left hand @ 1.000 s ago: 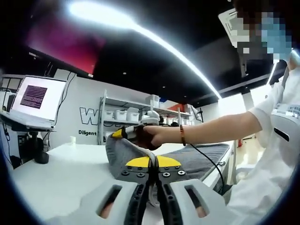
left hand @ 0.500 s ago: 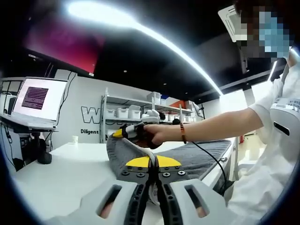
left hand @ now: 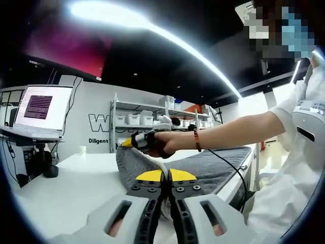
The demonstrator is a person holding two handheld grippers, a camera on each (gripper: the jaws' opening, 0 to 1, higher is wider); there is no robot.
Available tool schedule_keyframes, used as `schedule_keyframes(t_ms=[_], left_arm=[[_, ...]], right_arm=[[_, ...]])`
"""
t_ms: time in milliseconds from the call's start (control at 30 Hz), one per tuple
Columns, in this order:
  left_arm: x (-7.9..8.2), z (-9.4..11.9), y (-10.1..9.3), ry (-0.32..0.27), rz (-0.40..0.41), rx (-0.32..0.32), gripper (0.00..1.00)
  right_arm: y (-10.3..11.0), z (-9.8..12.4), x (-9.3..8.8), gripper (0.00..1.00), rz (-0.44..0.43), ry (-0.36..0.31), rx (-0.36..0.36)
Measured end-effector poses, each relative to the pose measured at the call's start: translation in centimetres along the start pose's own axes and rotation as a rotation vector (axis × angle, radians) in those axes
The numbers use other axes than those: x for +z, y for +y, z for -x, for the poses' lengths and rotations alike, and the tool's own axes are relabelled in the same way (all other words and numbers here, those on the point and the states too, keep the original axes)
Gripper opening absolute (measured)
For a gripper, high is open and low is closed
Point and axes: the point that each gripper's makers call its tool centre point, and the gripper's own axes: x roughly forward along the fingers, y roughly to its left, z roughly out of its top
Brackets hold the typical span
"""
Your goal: Open the folded towel by lifting each exposed corner and separating the folded layers until the towel lies flat within the target outline without major curled edges
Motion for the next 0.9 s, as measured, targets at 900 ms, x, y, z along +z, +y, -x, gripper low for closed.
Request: schedule_keyframes(t_ms=[900], left_arm=[[-2.5,2.0,2.7,0.111,-0.031,0.102,0.02]], right_arm=[[-0.7,-2.0,-2.1,0.0,-0.002,0.044,-0.006]])
